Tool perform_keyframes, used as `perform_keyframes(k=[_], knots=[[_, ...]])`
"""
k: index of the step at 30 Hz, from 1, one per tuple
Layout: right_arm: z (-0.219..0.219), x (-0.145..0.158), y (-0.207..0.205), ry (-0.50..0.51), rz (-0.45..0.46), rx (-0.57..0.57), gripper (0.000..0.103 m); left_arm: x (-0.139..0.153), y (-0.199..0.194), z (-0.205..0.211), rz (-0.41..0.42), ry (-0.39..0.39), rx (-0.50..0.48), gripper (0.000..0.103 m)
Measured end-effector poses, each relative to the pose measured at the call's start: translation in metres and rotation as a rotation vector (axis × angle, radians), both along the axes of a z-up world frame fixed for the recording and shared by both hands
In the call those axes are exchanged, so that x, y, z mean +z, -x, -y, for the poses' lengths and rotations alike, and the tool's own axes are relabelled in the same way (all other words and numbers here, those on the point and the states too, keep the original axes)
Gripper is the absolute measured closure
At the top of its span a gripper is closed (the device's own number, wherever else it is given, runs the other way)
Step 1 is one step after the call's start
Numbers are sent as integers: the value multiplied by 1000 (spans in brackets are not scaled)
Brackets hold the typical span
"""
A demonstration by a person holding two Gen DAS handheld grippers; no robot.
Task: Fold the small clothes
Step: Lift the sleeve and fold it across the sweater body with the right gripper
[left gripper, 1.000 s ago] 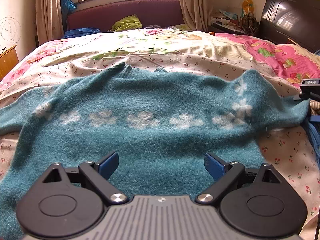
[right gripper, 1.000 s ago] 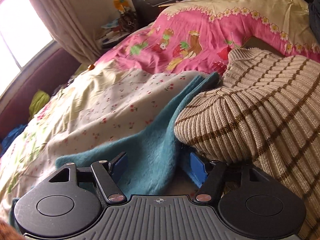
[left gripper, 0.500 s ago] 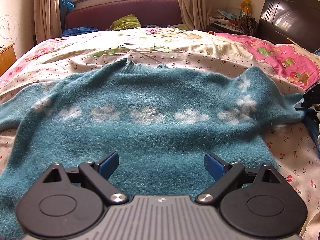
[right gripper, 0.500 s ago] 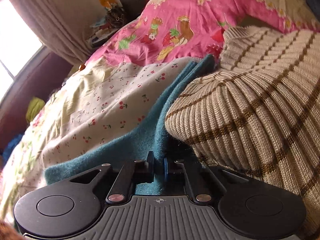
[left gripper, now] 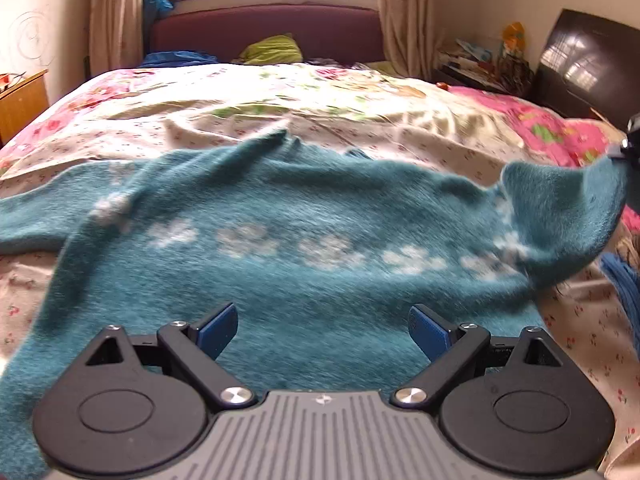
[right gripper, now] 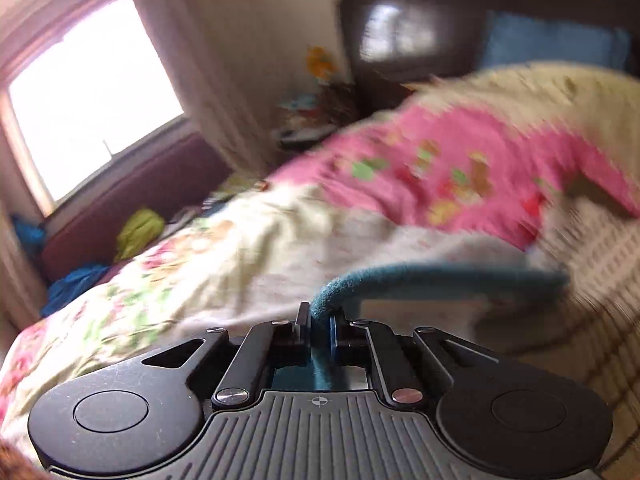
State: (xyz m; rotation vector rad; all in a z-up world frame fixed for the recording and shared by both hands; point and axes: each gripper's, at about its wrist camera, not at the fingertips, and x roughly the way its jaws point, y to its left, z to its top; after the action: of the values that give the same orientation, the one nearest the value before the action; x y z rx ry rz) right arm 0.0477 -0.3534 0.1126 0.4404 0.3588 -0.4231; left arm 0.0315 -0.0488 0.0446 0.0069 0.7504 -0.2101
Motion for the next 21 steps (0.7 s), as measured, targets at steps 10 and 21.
perform_keyframes(k=[10, 21], knots=[[-242, -60, -52, 394, -264, 642, 90, 2, 7, -89, 25, -54, 156, 1], [-290, -76, -50, 623, -284, 721, 72, -10, 4, -127, -12, 38, 180, 1]])
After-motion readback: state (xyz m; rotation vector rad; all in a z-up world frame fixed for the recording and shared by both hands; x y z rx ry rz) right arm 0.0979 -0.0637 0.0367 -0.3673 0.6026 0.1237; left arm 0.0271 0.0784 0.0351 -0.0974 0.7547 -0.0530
